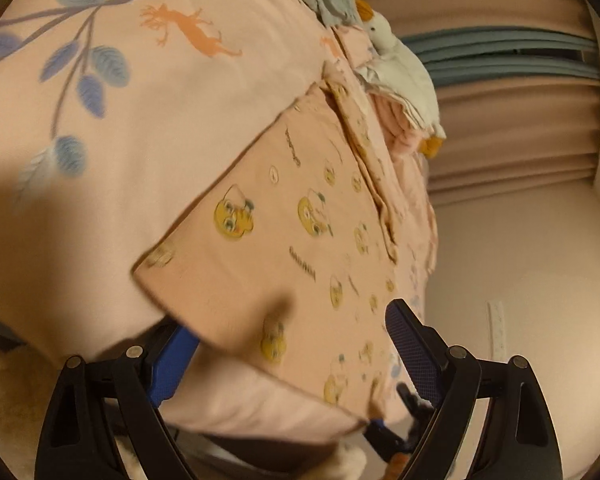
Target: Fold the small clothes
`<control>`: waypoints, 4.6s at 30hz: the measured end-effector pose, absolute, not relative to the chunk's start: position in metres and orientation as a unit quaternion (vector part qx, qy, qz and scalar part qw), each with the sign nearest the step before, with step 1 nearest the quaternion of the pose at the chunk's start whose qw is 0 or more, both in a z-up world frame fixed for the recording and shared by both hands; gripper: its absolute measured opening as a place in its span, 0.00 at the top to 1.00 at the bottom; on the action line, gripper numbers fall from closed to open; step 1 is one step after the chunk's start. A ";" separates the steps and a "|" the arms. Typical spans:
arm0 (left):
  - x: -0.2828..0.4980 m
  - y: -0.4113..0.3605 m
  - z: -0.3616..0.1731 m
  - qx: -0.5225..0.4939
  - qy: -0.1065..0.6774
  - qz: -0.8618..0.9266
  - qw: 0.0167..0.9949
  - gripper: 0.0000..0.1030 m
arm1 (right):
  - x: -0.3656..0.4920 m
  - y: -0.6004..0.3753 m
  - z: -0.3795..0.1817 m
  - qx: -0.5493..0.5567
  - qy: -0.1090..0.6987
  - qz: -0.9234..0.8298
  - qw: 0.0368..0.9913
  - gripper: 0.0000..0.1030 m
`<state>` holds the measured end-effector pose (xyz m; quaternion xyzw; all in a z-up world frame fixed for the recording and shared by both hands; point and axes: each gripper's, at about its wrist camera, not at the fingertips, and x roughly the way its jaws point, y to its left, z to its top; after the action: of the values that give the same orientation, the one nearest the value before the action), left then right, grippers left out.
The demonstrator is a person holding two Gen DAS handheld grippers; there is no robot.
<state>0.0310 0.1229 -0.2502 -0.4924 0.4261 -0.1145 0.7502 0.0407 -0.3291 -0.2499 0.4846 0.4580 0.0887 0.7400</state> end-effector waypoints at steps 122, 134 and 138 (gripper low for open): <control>0.092 0.094 -0.237 -0.337 0.407 0.016 0.849 0.77 | 0.096 -0.405 -0.230 0.381 0.445 0.002 0.810 0.90; 0.130 0.103 -0.171 -0.232 0.358 0.029 0.904 0.76 | 0.126 -0.396 -0.152 0.265 0.398 -0.006 0.878 0.78; 0.158 0.067 -0.186 -0.125 0.394 0.034 0.910 0.76 | 0.199 -0.358 -0.156 0.194 0.423 0.063 0.883 0.63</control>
<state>0.1581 0.0671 -0.1855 -0.1255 0.3936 0.0335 0.9101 0.1991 -0.3577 -0.1561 0.1940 0.4230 0.0626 0.8829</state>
